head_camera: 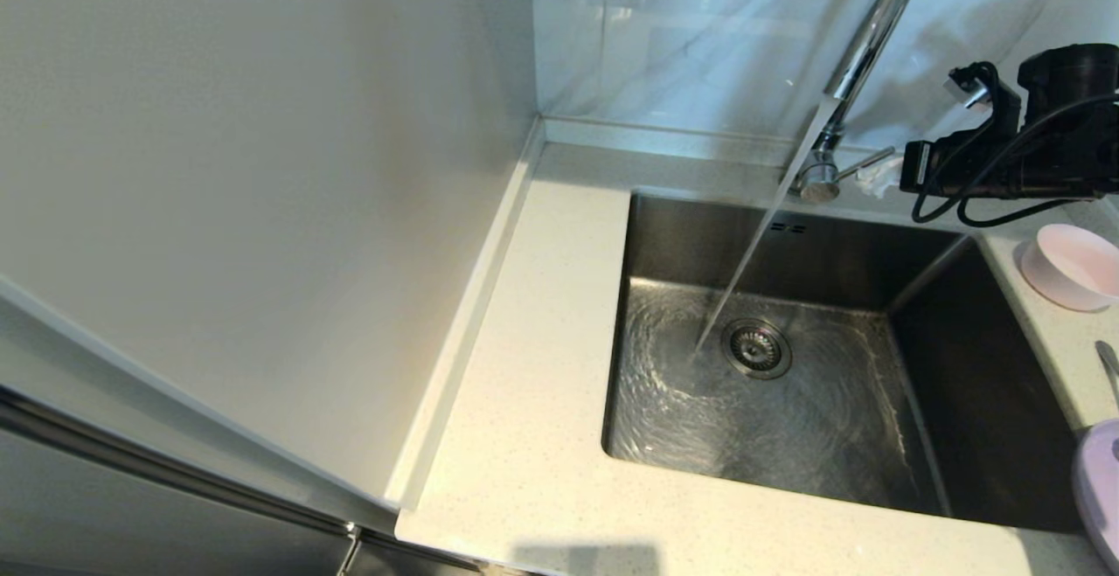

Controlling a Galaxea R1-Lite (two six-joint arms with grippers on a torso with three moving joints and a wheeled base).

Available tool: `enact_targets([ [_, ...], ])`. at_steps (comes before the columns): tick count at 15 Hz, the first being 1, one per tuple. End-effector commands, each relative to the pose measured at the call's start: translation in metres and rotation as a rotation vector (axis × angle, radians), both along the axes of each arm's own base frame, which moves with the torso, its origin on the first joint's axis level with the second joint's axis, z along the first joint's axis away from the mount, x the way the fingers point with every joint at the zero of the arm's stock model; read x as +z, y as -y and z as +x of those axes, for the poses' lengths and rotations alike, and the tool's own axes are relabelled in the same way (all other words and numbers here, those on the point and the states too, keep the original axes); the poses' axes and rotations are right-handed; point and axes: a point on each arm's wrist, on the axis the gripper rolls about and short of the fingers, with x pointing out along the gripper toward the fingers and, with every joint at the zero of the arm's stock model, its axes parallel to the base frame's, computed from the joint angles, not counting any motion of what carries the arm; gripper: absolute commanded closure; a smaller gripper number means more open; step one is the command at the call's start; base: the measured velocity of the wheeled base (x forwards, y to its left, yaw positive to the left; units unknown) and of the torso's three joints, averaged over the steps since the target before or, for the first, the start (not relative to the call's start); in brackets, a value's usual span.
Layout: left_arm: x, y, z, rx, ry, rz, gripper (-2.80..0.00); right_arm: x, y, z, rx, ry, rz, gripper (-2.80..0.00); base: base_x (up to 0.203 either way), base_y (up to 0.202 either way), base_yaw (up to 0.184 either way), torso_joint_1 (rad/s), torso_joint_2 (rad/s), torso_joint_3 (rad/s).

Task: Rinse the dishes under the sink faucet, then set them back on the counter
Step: Turn off the faucet

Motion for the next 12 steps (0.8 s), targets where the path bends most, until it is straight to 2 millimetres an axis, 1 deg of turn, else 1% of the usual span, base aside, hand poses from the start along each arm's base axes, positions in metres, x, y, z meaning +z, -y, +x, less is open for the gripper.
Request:
enact_targets([
  [1,0.0,0.0,0.0,-0.001,0.0,0.0,0.0,0.002,0.0,0.0,-0.003,0.011,0.018,0.0,0.0,0.0,0.0,0.0,0.0,0.0],
  [6,0.0,0.0,0.0,0.0,0.0,0.0,0.0,0.009,0.0,-0.002,-0.034,0.028,0.055,0.0,0.0,0.0,0.0,0.0,0.0,0.0],
  [12,0.0,0.0,0.0,0.0,0.0,0.0,0.0,0.013,0.0,-0.004,-0.048,0.036,0.061,0.0,0.0,0.0,0.0,0.0,0.0,0.0],
])
